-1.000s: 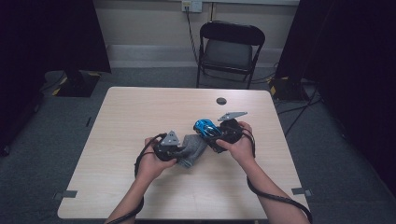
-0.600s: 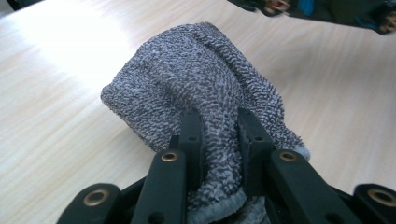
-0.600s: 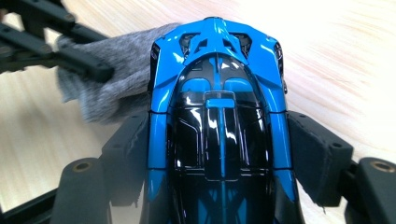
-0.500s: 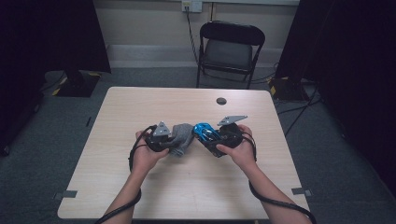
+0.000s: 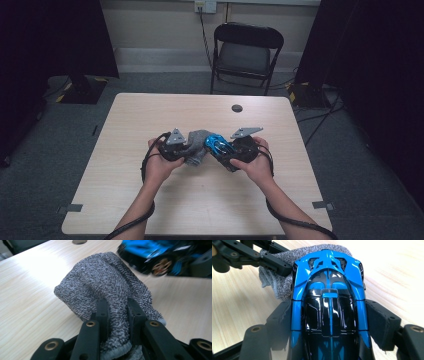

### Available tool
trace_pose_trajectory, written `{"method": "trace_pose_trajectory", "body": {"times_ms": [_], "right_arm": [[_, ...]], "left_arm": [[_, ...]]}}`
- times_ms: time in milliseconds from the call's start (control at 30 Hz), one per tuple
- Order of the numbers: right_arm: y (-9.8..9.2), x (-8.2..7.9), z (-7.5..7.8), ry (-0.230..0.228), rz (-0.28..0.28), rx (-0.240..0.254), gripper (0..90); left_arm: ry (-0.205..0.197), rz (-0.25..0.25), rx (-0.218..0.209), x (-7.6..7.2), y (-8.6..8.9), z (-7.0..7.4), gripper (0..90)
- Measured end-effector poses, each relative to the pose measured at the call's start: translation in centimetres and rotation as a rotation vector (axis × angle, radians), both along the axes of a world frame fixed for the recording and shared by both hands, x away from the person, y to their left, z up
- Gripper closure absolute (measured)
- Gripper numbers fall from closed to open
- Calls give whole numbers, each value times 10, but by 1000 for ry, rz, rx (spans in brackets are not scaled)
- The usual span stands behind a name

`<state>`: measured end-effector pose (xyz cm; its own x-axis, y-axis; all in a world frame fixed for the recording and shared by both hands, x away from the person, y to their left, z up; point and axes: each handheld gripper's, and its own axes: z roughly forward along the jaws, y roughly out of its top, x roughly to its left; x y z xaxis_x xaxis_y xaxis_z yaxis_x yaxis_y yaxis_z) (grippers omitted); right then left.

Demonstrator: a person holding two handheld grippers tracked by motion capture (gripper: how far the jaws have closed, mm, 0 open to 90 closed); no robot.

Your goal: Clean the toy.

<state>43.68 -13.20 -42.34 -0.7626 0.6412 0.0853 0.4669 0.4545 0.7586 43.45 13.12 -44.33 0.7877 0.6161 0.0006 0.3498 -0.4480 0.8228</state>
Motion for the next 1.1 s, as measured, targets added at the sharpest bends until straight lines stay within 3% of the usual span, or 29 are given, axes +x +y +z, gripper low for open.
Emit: {"method": "trace_pose_trajectory", "body": {"times_ms": [1100], "right_arm": [[-3,15,0,29,-76,17,282]], "left_arm": [[21,-193,-4,-17,-61,-11,750]]}}
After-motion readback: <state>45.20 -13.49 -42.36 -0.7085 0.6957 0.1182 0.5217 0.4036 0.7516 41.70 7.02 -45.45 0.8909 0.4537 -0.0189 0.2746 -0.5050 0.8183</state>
